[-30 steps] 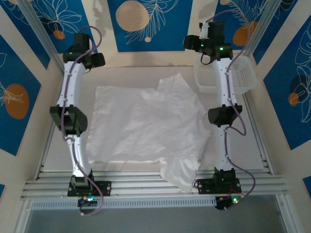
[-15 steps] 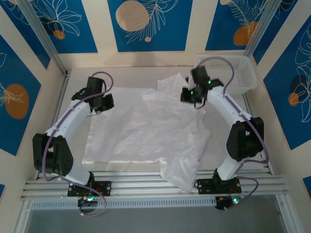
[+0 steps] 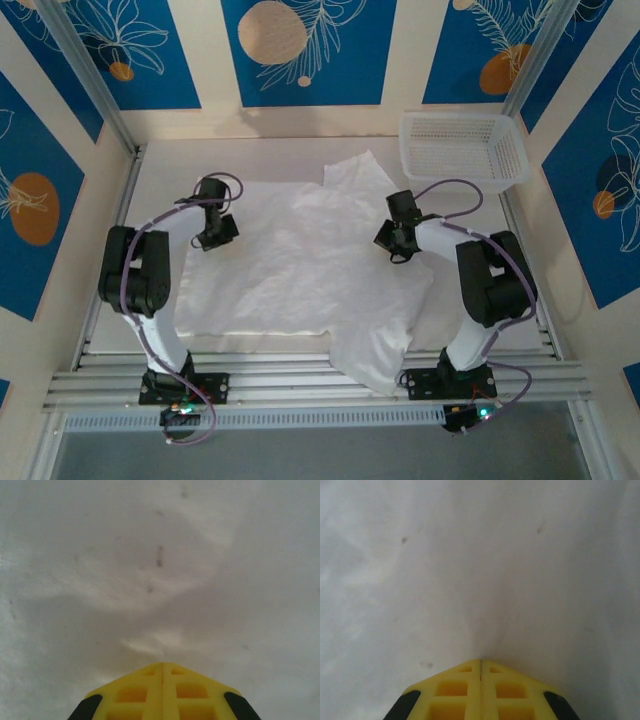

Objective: Fold the inside-out t-shirt

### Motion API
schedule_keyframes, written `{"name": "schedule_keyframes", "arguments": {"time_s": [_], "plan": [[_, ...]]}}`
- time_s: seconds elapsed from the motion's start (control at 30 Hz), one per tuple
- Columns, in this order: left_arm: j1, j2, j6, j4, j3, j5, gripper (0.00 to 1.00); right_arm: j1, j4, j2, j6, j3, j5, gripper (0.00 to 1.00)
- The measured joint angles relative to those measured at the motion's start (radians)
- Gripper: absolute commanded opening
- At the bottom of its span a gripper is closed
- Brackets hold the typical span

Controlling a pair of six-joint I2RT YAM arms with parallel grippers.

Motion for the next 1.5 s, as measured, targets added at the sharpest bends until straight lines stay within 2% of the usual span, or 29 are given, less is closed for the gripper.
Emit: {"name": "schedule_keyframes", "arguments": {"time_s": [0.43,0.77,0.9,0.97,1.0,1.1,1.17,1.23,1.33,1.4,1.5], "plan": [[0.106,0.129,-0.097,0.073,0.126,0.025,0.00,0.045,-0.113,0.252,0.002,0.343,0.119,0.00],[0.155,0.225,-0.083,0.145,0.245,0.092,0.00,0.032,-0.147,0.372,-0.051,0.531,0.119,0.00],[0.156,0.163,-0.072,0.159,0.185,0.122,0.24,0.024,-0.164,0.346,-0.092,0.559,0.087,0.00],[0.155,0.055,-0.074,0.155,0.106,0.136,0.33,0.024,-0.138,0.250,-0.101,0.488,0.081,0.03],[0.153,-0.029,-0.072,0.146,0.060,0.143,0.35,0.024,-0.127,0.167,-0.102,0.423,0.082,0.08],[0.130,-0.298,-0.072,0.124,-0.032,0.150,0.39,0.019,-0.090,-0.166,-0.085,0.182,0.090,0.29],[0.097,-0.474,-0.069,0.108,-0.075,0.148,0.39,0.013,-0.064,-0.385,-0.070,0.031,0.087,0.38],[0.047,-0.642,-0.069,0.081,-0.132,0.136,0.40,0.002,-0.046,-0.592,-0.051,-0.139,0.081,0.39],[-0.005,-0.828,-0.065,-0.001,-0.229,0.110,0.40,-0.013,-0.063,-0.794,-0.032,-0.357,0.063,0.38],[-0.010,-0.921,-0.065,-0.068,-0.301,0.083,0.42,-0.021,-0.098,-0.858,-0.021,-0.455,0.036,0.38],[-0.010,-1.027,-0.068,-0.156,-0.394,0.048,0.47,-0.026,-0.113,-0.866,-0.006,-0.533,-0.028,0.40]]}}
